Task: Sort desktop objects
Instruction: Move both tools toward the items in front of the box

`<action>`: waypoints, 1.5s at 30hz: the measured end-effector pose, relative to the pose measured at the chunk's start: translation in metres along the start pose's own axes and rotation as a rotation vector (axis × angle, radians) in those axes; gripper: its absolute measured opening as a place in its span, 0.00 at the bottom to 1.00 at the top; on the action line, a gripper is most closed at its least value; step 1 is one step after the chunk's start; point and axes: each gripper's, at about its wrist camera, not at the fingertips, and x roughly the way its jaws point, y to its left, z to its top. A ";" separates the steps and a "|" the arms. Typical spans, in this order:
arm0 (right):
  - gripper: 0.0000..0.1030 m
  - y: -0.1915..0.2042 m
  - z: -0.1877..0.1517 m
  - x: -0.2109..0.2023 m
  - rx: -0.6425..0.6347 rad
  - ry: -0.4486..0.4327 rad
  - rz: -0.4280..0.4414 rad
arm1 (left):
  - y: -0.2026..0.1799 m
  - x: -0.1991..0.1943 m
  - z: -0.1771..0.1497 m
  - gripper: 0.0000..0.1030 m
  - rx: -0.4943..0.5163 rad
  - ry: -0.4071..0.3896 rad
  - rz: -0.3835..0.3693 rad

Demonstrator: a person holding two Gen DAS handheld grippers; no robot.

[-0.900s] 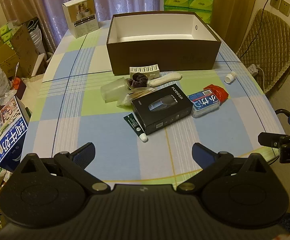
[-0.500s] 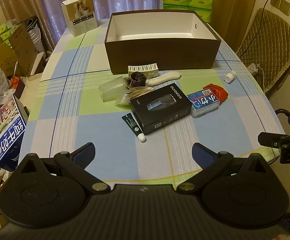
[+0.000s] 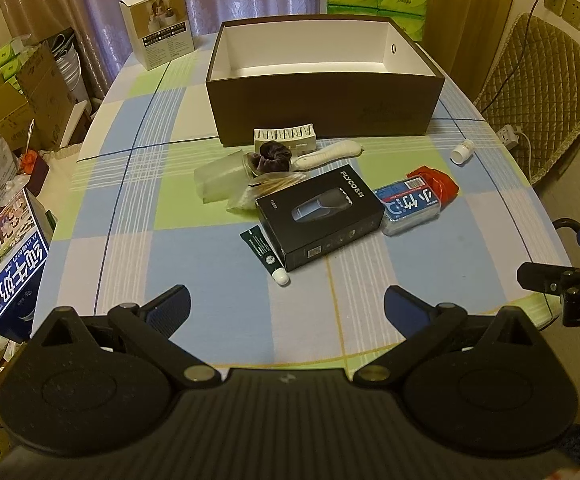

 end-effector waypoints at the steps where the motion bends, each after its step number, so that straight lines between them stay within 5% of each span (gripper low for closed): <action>1: 0.98 0.000 0.000 0.000 0.000 0.000 0.000 | 0.000 0.001 0.000 0.99 0.000 0.002 -0.001; 45: 0.98 -0.017 0.020 0.027 -0.036 0.047 0.038 | -0.001 0.028 0.009 0.99 -0.057 0.058 0.029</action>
